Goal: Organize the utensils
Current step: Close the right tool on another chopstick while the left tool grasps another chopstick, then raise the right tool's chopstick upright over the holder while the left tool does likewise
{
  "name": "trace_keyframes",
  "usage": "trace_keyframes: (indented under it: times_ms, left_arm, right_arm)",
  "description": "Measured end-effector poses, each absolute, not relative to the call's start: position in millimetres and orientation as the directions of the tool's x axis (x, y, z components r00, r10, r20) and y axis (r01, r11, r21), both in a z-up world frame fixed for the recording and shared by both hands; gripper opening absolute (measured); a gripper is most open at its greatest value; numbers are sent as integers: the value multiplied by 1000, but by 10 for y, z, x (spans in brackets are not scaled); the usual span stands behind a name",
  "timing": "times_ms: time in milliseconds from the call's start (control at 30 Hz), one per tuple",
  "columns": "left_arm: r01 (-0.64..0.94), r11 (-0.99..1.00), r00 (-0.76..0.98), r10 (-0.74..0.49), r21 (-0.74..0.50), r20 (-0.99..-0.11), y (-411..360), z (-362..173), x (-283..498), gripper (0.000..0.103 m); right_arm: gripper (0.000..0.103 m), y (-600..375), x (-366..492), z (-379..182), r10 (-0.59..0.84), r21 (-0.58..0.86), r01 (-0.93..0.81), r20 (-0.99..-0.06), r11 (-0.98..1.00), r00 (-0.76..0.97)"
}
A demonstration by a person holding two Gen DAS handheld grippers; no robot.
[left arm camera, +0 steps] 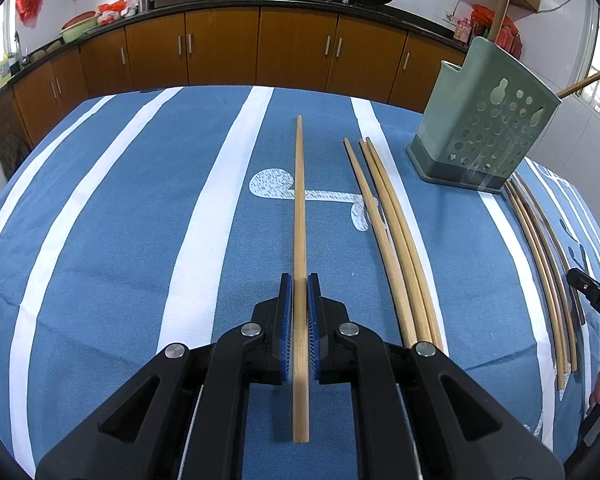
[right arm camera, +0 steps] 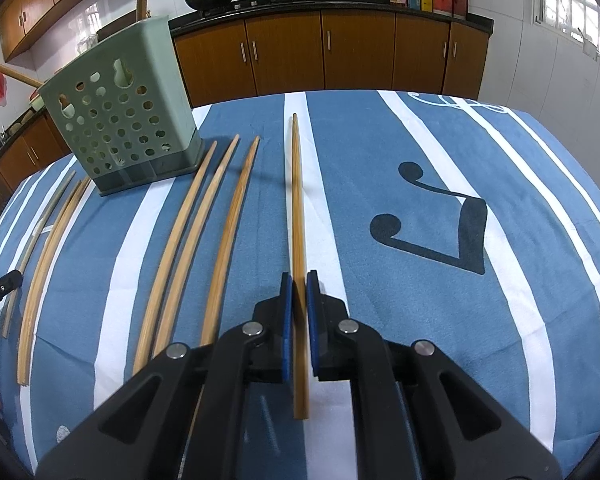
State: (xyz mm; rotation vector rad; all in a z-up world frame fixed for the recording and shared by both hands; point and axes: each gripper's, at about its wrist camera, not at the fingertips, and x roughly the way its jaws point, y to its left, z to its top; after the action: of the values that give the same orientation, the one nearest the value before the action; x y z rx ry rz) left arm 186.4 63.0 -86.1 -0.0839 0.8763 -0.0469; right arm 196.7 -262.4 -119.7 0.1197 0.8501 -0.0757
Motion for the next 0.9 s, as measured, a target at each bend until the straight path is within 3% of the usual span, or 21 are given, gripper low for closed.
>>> trace_keyframes:
  times_ms: [333,467,900]
  left_arm:
    - [38,999,635,-32,-11,-772,523,-858,1781,8]
    - [51,998,624,-60,-35,-779,564,-809,1754,7]
    - [73,992,763,-123,-105,-635,663,-46,1521,7]
  right_arm:
    - [8,-2675,1947,-1184,-6,92,114,-751,989,661]
    - [8,-2743,1832,-1028,5,124,119,-711,985,703]
    - [8,-2895,1540,-295,-27,139,121,-540,983,841]
